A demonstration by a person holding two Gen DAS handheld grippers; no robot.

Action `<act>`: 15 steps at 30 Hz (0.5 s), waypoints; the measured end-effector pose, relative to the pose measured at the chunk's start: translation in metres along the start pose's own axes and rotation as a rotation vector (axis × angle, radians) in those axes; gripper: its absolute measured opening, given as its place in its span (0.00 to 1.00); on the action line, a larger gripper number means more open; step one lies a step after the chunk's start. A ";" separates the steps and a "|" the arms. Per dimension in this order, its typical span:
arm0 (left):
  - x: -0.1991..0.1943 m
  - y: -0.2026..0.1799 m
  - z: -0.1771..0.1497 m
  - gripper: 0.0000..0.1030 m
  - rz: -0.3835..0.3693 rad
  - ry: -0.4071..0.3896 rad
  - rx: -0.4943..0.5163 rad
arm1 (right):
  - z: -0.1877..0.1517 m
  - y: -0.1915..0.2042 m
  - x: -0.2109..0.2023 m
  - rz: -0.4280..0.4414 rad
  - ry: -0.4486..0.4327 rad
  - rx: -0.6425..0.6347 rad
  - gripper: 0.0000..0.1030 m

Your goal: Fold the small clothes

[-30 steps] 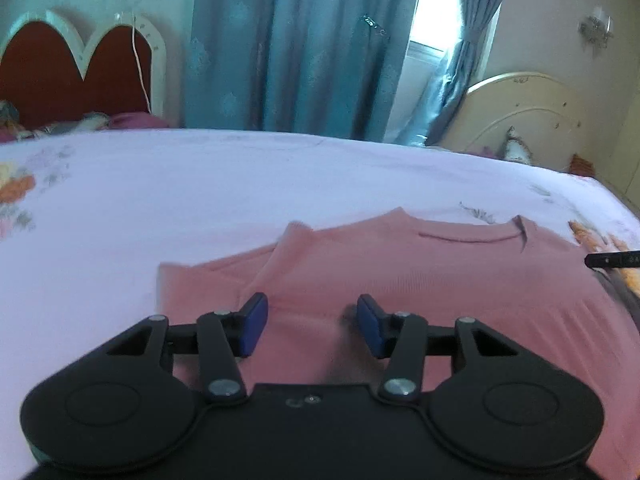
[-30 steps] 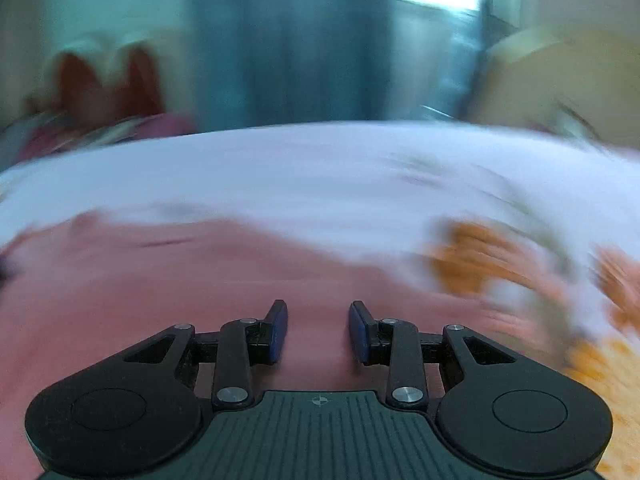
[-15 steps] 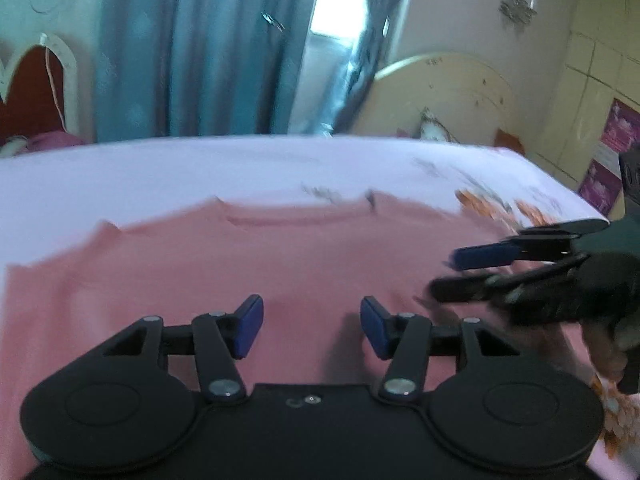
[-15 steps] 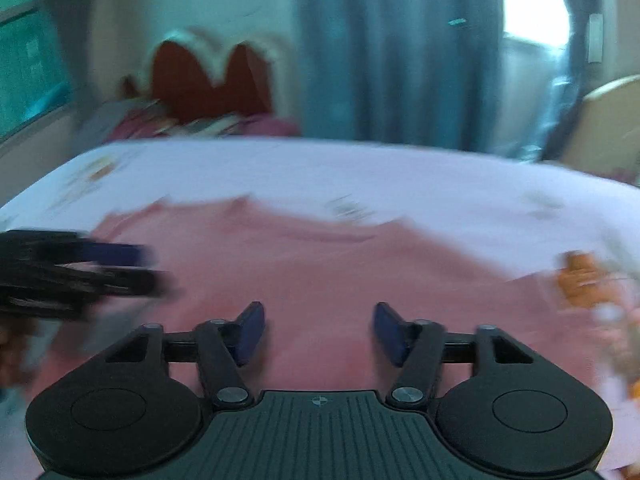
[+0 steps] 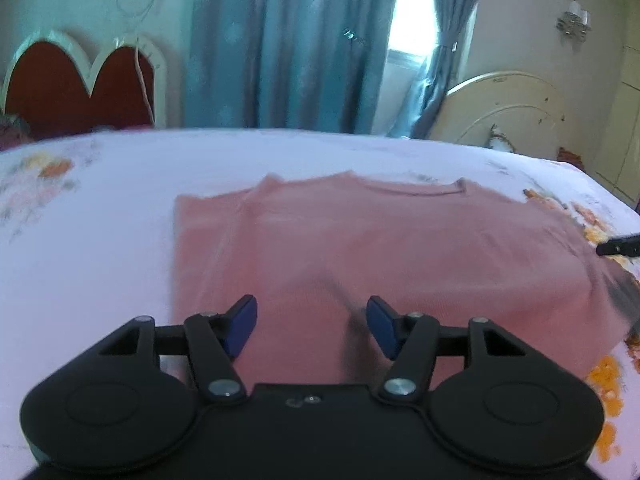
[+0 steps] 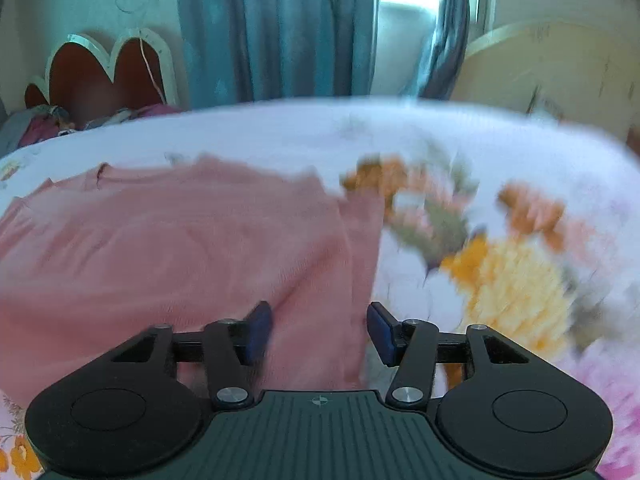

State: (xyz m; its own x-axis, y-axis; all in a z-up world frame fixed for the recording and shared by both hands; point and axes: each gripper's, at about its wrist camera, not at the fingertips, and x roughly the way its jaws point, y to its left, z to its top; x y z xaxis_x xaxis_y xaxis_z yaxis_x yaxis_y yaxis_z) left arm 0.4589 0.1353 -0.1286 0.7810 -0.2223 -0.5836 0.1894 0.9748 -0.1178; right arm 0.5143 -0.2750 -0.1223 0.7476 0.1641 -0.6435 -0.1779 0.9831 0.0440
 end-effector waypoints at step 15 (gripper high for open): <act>0.007 -0.092 -0.019 0.63 -0.176 0.068 0.068 | -0.034 0.118 -0.011 0.269 0.073 -0.186 0.51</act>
State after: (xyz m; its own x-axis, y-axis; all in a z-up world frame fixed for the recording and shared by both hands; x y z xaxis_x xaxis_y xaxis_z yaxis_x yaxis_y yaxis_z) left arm 0.4355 0.0445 -0.1374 0.6907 -0.3855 -0.6118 0.3612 0.9169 -0.1701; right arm 0.4630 -0.1635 -0.1361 0.6113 0.4029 -0.6812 -0.4813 0.8725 0.0842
